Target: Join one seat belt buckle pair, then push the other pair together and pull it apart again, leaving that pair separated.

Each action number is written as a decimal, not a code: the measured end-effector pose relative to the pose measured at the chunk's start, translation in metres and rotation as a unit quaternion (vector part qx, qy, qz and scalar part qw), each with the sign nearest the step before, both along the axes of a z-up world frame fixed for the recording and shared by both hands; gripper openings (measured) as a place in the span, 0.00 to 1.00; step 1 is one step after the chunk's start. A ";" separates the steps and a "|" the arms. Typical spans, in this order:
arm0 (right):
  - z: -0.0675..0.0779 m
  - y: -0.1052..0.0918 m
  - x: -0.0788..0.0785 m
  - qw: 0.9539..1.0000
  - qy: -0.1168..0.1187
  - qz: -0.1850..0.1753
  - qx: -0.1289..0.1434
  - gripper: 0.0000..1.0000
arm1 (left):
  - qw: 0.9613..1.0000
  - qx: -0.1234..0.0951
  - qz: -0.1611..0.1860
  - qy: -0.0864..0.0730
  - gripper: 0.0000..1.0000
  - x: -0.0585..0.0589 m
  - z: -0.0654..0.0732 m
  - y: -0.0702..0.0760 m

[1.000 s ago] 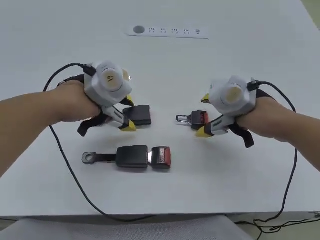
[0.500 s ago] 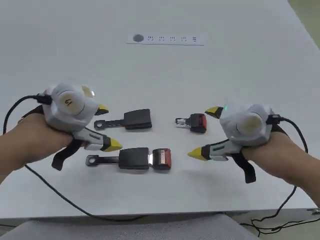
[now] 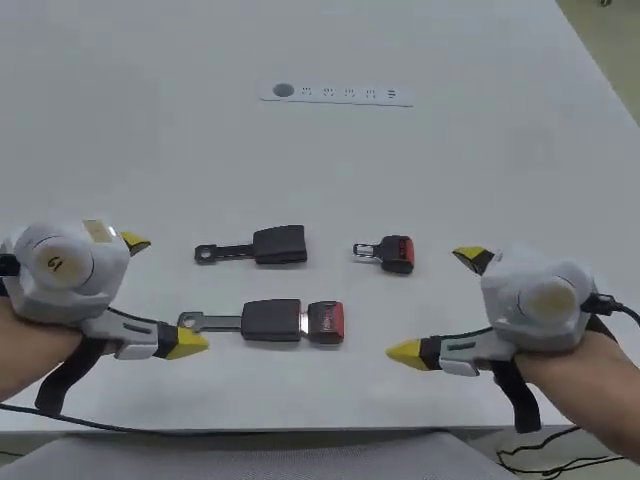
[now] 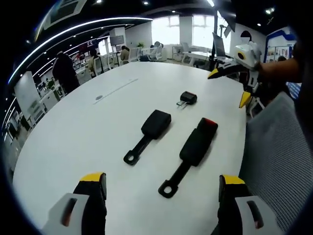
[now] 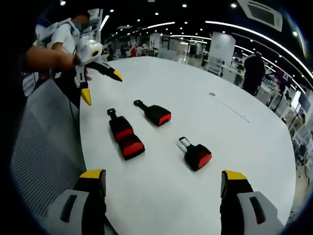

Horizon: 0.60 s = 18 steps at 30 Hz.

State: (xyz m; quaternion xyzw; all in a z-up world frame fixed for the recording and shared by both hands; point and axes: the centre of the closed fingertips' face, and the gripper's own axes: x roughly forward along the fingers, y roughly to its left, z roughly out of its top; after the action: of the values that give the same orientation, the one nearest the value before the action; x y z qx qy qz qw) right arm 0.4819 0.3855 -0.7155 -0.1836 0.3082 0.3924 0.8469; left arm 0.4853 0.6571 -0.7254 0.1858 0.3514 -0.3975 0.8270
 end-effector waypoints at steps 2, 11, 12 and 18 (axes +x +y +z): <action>0.001 -0.001 -0.002 1.000 -0.005 -0.001 -0.003 1.00 | 1.000 0.000 0.001 -0.003 1.00 -0.004 0.000 0.001; 0.007 -0.003 -0.001 1.000 -0.012 -0.015 0.007 1.00 | 0.999 -0.031 0.036 -0.006 1.00 -0.015 0.006 0.007; 0.007 -0.002 -0.001 1.000 -0.011 -0.017 0.008 1.00 | 0.999 -0.033 0.038 -0.007 1.00 -0.015 0.007 0.010; 0.006 -0.004 -0.007 1.000 -0.008 -0.021 0.008 1.00 | 0.998 -0.044 0.035 -0.040 1.00 -0.012 0.013 0.010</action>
State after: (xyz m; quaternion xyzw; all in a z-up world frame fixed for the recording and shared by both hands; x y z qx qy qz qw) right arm 0.4748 0.3817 -0.7092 -0.1738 0.3023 0.3755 0.8587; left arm 0.4729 0.6668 -0.7126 0.1526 0.3061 -0.3760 0.8612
